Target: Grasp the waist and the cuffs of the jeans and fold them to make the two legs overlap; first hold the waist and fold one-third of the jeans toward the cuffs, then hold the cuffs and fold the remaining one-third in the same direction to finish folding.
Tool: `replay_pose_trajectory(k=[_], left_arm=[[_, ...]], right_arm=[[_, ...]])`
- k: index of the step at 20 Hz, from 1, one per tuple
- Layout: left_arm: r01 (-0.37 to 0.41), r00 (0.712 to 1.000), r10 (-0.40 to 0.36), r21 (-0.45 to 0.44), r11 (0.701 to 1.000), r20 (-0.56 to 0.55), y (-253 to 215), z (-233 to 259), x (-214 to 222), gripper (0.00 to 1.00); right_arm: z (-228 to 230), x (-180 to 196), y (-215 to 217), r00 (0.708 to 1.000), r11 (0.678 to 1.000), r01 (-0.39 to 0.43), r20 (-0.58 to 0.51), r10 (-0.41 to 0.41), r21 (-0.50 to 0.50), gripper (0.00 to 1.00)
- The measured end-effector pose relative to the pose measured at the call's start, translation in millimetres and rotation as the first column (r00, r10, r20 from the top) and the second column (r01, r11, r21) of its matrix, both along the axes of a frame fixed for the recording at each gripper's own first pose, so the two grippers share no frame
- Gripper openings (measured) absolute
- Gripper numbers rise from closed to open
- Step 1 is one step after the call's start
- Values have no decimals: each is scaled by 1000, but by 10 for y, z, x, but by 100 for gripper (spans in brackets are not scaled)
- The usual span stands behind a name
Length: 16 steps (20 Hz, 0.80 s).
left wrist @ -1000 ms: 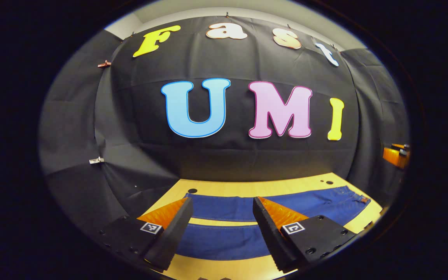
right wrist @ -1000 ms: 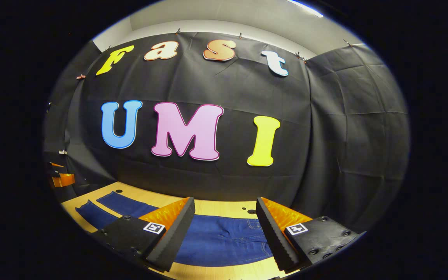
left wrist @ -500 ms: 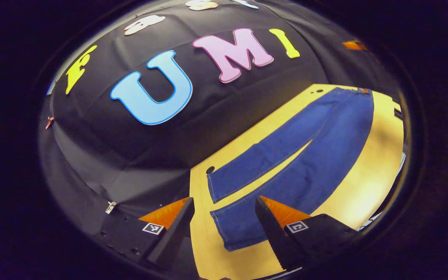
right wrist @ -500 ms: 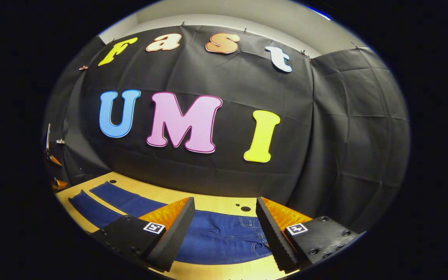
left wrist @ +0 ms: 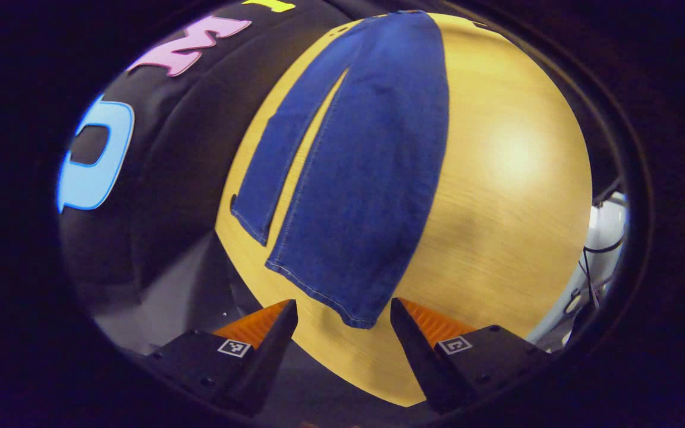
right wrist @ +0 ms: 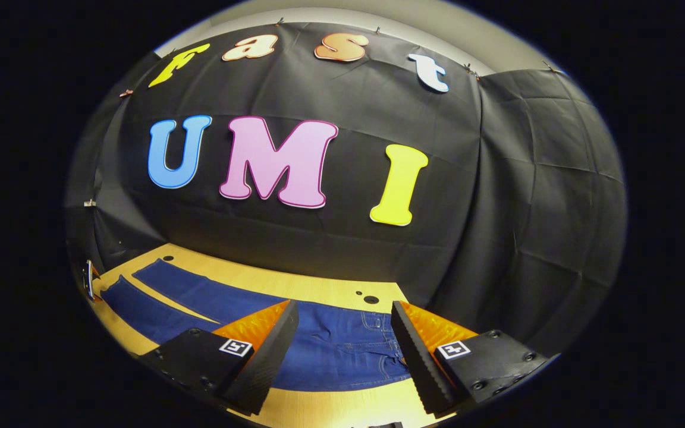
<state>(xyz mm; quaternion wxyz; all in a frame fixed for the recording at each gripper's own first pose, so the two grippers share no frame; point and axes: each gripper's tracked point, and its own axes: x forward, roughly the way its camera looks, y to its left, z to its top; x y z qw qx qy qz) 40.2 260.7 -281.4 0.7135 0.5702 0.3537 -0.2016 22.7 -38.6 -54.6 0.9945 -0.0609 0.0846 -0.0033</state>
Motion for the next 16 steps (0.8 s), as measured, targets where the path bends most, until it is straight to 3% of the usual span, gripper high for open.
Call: replay_pose_trajectory(k=[3, 4, 8, 13, 16], left_arm=[[37, 999, -35, 60, 997, -34, 104, -130, 93, 98], [44, 999, -42, 65, 997, -32, 102, -138, 178, 93], [63, 994, -59, 42, 997, -97, 73, -167, 393, 88], [28, 972, -28, -2, 1000, -232, 66, -268, 416, 63], [-22, 961, 15, -23, 999, -277, 57, -284, 415, 53]], right_arm=[[-76, -16, -111, 1000, 999, 22, -11, -23, -30, 96], [-127, -33, -155, 999, 999, 32, -24, -33, -38, 96], [-224, -26, -359, 996, 994, 69, -42, -73, -85, 96], [-207, 116, -666, 995, 969, 90, -18, -97, -230, 96], [-191, 254, -804, 994, 961, 99, -11, -105, -258, 96]])
